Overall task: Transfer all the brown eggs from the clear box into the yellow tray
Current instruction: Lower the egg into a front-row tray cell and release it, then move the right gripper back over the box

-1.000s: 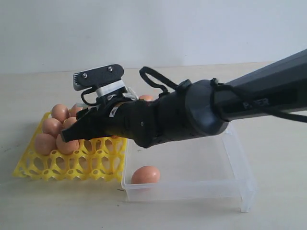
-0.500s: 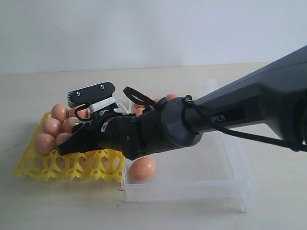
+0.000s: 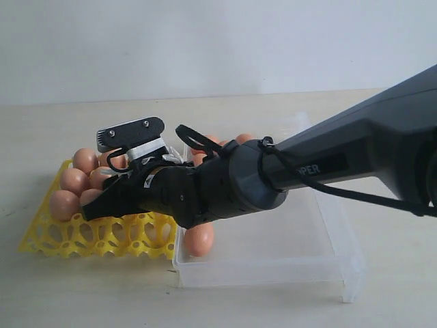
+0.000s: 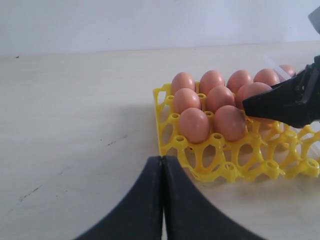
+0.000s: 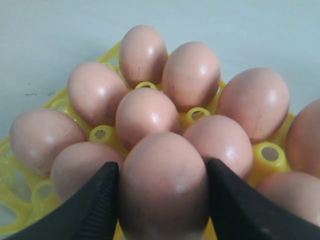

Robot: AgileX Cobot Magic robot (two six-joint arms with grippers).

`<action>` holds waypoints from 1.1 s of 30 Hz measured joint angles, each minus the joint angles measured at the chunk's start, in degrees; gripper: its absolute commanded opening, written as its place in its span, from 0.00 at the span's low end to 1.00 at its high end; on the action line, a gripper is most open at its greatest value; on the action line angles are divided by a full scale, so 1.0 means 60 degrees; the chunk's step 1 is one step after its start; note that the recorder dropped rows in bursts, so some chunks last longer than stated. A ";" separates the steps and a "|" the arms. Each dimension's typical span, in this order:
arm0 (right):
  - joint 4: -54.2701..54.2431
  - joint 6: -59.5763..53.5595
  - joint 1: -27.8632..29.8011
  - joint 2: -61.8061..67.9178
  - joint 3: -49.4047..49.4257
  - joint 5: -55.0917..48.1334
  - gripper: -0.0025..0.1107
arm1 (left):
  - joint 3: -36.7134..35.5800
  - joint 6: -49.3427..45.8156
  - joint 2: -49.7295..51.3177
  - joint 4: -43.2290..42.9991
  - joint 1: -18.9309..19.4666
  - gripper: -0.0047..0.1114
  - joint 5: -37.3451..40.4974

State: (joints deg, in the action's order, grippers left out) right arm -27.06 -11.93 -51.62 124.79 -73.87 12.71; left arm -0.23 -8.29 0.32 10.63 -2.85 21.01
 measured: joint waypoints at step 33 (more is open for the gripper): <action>0.0041 -0.1090 0.0044 -0.2800 -0.0016 -0.4735 0.31 | 0.0000 0.0000 0.0000 0.0000 0.0000 0.04 0.0000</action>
State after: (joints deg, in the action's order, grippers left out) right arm -26.81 -18.47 -51.35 108.00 -73.97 -15.70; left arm -0.23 -8.29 0.32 10.63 -2.85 21.01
